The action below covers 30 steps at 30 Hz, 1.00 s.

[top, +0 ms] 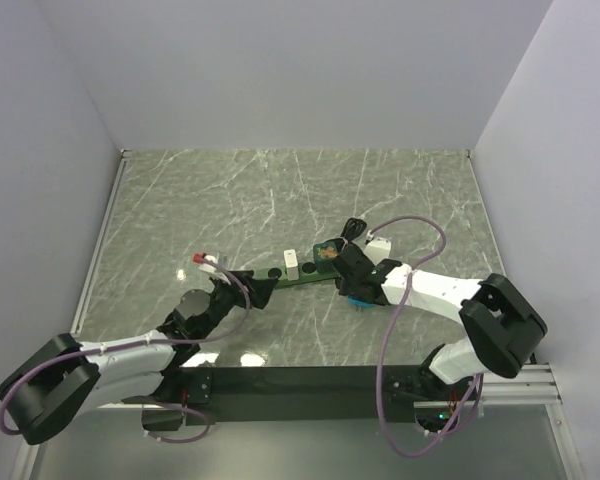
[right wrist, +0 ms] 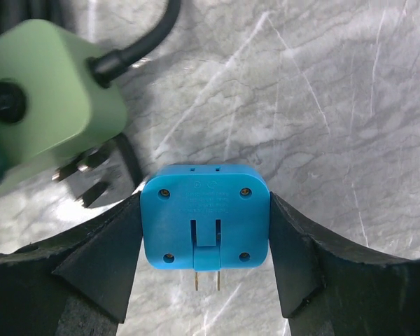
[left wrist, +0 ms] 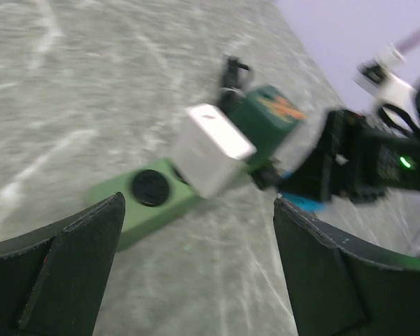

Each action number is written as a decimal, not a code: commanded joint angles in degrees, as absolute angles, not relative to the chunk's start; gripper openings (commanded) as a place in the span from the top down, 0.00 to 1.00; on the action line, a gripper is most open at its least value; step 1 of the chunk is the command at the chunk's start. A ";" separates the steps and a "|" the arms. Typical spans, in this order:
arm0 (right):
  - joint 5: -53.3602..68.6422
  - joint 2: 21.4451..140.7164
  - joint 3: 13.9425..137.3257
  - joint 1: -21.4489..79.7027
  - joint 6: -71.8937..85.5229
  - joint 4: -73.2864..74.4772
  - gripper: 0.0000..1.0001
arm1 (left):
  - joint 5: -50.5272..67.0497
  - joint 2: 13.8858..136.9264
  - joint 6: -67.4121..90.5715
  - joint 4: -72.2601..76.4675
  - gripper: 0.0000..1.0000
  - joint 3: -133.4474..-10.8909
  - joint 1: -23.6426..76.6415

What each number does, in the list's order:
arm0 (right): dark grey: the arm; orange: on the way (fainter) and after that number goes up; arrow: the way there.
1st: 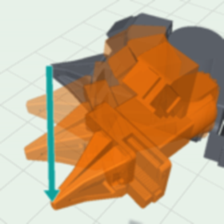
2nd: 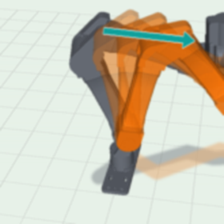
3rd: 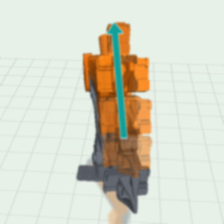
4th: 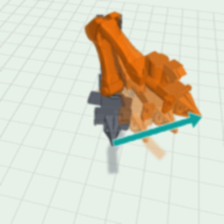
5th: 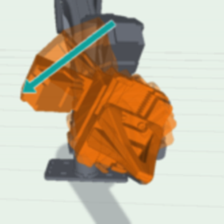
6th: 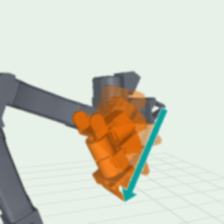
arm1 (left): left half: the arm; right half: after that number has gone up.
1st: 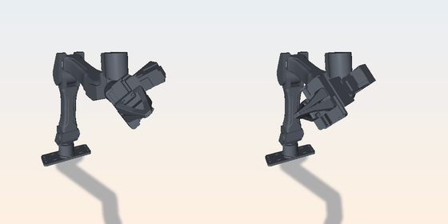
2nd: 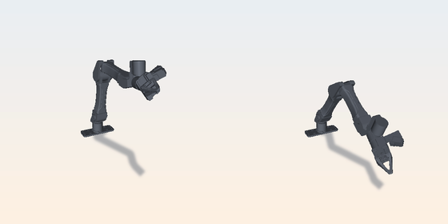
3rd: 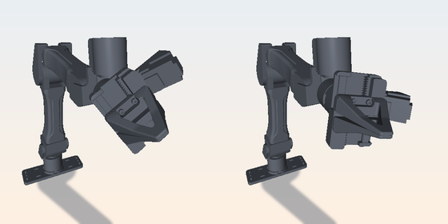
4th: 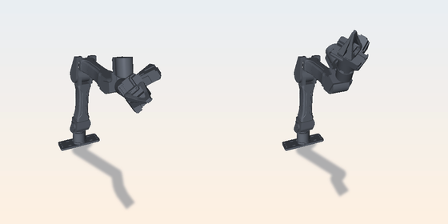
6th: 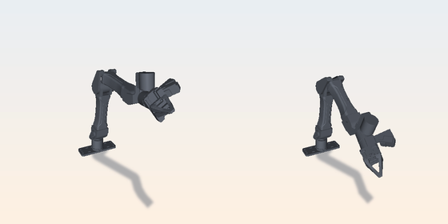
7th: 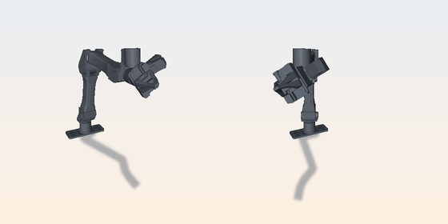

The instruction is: Insert the plug

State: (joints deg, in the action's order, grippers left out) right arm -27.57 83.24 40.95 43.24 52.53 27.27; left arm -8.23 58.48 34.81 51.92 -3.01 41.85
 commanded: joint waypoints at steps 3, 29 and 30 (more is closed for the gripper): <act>-27.33 77.00 43.51 43.42 49.57 25.49 0.89 | -10.99 55.02 31.20 54.14 0.07 -4.39 48.42; -17.67 67.41 40.08 50.88 44.65 7.39 1.00 | -24.17 81.64 33.05 65.66 0.05 -21.62 66.36; -17.32 67.33 40.08 51.06 44.56 6.77 1.00 | -24.60 82.09 33.39 65.22 0.05 -21.88 66.53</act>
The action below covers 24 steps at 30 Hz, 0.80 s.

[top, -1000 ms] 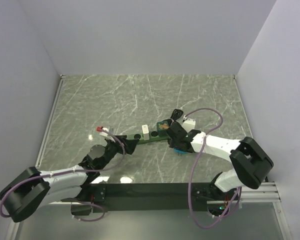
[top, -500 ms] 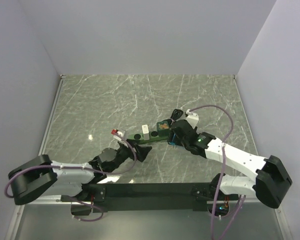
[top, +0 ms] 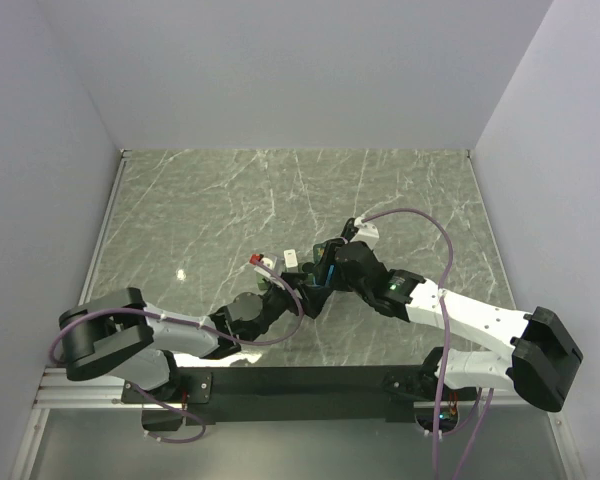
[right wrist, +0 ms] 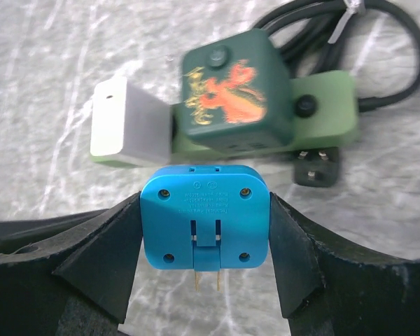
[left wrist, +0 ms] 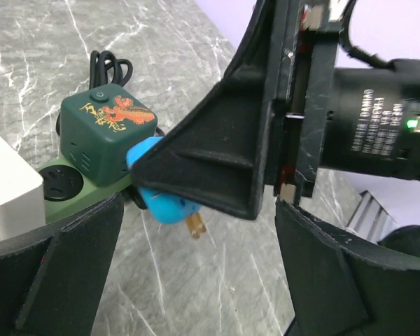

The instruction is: Insert the plug

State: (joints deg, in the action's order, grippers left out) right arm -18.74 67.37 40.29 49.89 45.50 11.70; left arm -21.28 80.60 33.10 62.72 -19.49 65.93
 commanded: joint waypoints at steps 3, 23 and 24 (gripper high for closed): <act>-16.88 66.89 39.38 51.42 44.47 5.46 1.00 | -26.10 83.41 33.49 64.34 0.05 -22.76 66.88; -13.62 61.17 33.93 52.38 44.03 1.76 1.00 | -35.15 89.21 37.09 63.19 0.55 -26.72 69.26; -13.36 61.08 33.84 52.47 44.03 1.50 1.00 | -35.24 89.12 37.18 63.37 0.60 -26.54 69.34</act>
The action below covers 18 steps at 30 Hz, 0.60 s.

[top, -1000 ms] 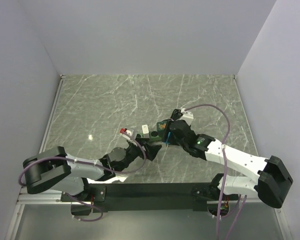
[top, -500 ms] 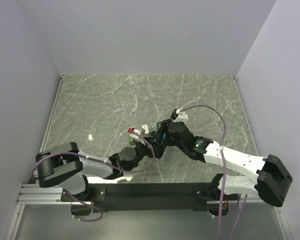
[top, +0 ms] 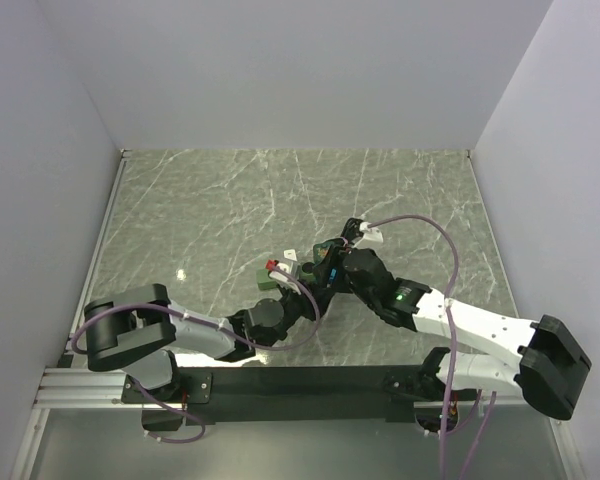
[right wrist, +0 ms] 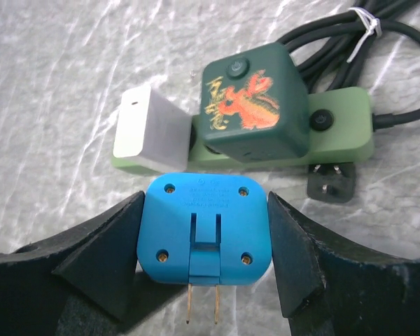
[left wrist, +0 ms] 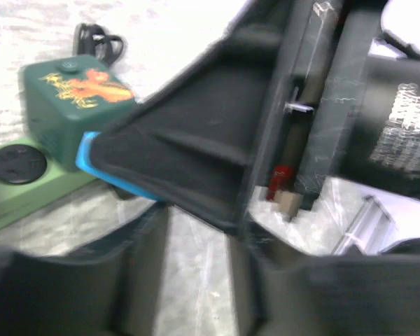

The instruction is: Insert the plug

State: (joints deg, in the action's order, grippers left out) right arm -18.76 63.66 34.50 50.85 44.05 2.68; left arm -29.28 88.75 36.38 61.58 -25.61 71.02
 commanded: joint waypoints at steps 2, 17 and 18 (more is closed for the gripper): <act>-13.27 60.65 33.49 52.47 44.12 1.41 1.00 | -35.86 89.12 37.35 63.19 0.65 -26.54 69.35; -18.18 62.84 33.48 53.26 44.38 2.46 1.00 | -38.15 86.66 39.37 60.29 0.53 -24.79 70.49; -18.89 63.54 33.75 53.35 44.38 2.55 1.00 | -37.71 86.40 39.46 60.12 0.53 -24.52 70.49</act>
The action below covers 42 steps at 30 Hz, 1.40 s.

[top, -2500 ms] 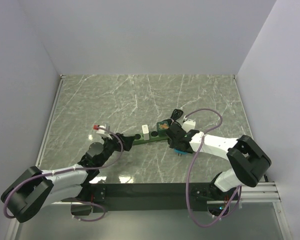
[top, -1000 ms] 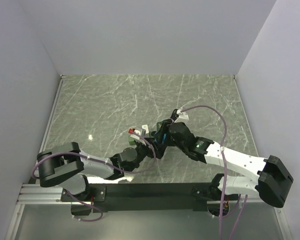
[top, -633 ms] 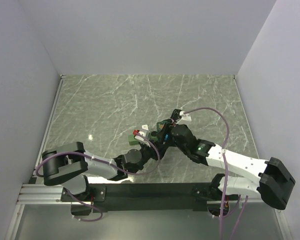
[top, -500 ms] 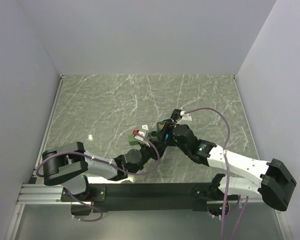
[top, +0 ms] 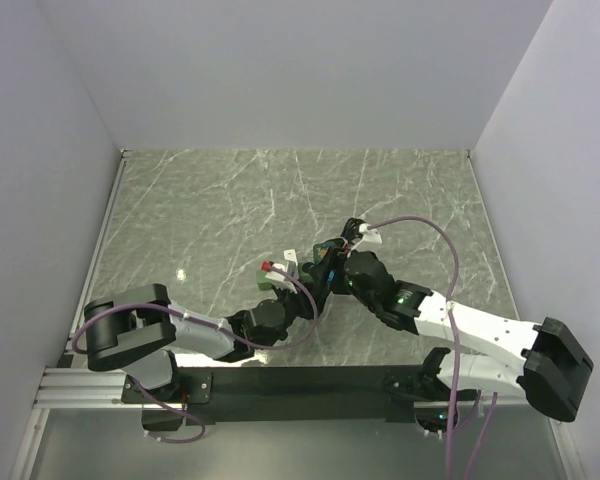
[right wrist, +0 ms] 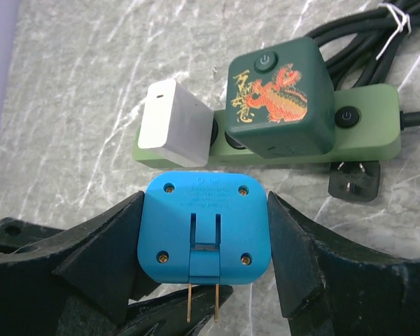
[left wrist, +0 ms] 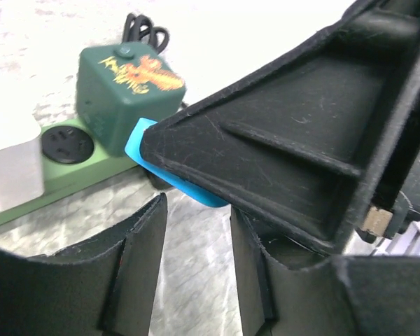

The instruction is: Insert the plug

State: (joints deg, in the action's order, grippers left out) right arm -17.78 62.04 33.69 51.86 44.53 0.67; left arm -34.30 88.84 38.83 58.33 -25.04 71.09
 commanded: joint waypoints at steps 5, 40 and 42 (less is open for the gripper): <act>-22.76 67.50 36.03 54.05 44.38 3.68 1.00 | -38.05 85.52 40.69 59.07 0.53 -21.55 71.01; -27.07 83.06 43.86 60.64 48.43 9.22 0.11 | -47.28 72.60 52.38 43.17 0.39 -10.20 76.90; -26.72 82.88 44.29 60.64 47.73 9.41 0.08 | -47.90 71.90 53.43 41.75 0.37 -10.28 77.17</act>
